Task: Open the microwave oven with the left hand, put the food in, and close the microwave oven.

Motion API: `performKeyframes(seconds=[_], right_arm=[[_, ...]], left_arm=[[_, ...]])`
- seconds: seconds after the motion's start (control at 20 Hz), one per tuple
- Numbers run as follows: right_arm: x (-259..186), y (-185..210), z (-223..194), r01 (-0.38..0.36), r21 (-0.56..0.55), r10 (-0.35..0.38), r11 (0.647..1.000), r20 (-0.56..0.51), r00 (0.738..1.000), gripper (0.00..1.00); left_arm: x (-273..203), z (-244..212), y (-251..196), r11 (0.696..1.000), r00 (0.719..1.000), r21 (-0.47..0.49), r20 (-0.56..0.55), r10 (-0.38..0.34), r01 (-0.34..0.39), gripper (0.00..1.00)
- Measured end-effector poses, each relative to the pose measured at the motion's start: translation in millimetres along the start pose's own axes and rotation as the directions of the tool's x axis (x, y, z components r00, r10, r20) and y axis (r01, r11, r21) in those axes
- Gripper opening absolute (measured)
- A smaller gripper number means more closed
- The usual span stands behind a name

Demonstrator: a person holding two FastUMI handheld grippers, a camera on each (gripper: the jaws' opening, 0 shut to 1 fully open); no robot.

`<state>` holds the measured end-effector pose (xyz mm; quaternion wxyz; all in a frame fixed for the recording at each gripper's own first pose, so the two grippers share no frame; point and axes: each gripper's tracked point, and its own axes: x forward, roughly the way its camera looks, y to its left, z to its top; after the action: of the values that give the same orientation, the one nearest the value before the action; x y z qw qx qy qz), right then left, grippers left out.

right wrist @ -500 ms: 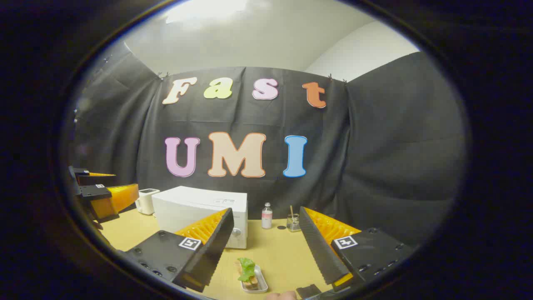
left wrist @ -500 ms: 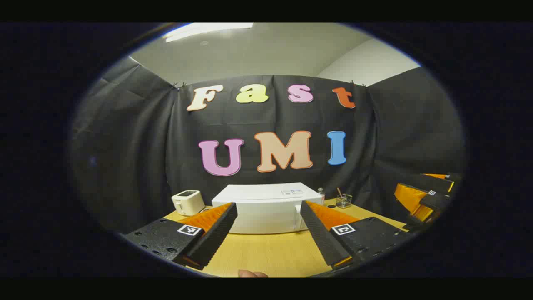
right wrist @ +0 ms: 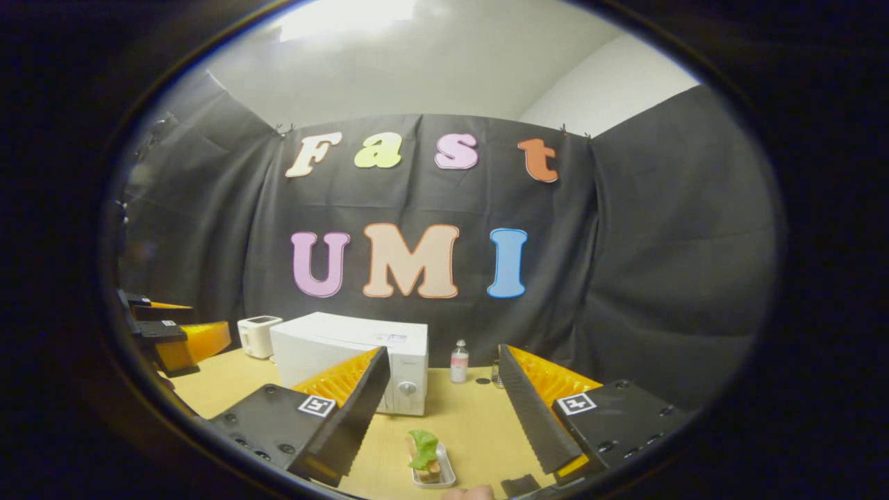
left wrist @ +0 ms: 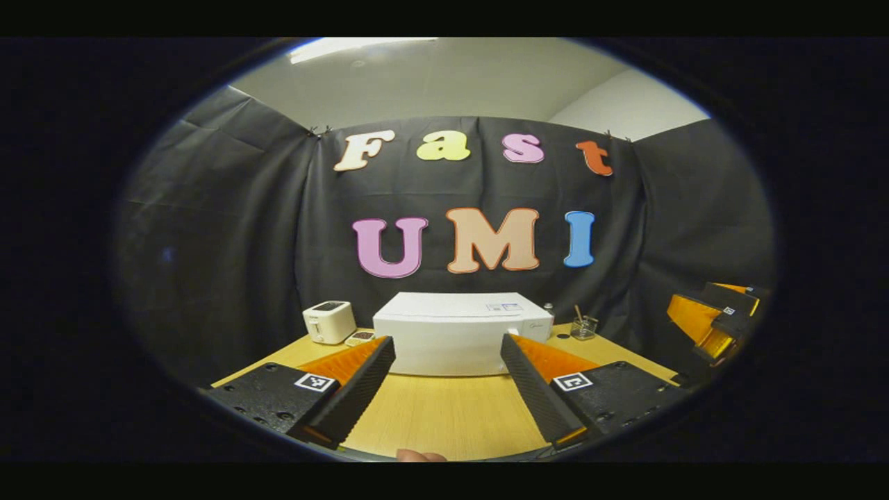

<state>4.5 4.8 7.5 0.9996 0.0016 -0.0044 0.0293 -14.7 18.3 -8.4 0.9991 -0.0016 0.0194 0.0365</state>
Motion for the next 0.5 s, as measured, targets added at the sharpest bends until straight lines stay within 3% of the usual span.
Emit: performKeyframes(seconds=[0.5], right_arm=[[20, 1, -2, -0.044, -0.022, 0.044, 0.999, -0.001, 0.999, 0.96]], left_arm=[[12, 5, -9, 1.0, 1.0, 0.019, 0.003, 0.018, -0.018, 0.97]])
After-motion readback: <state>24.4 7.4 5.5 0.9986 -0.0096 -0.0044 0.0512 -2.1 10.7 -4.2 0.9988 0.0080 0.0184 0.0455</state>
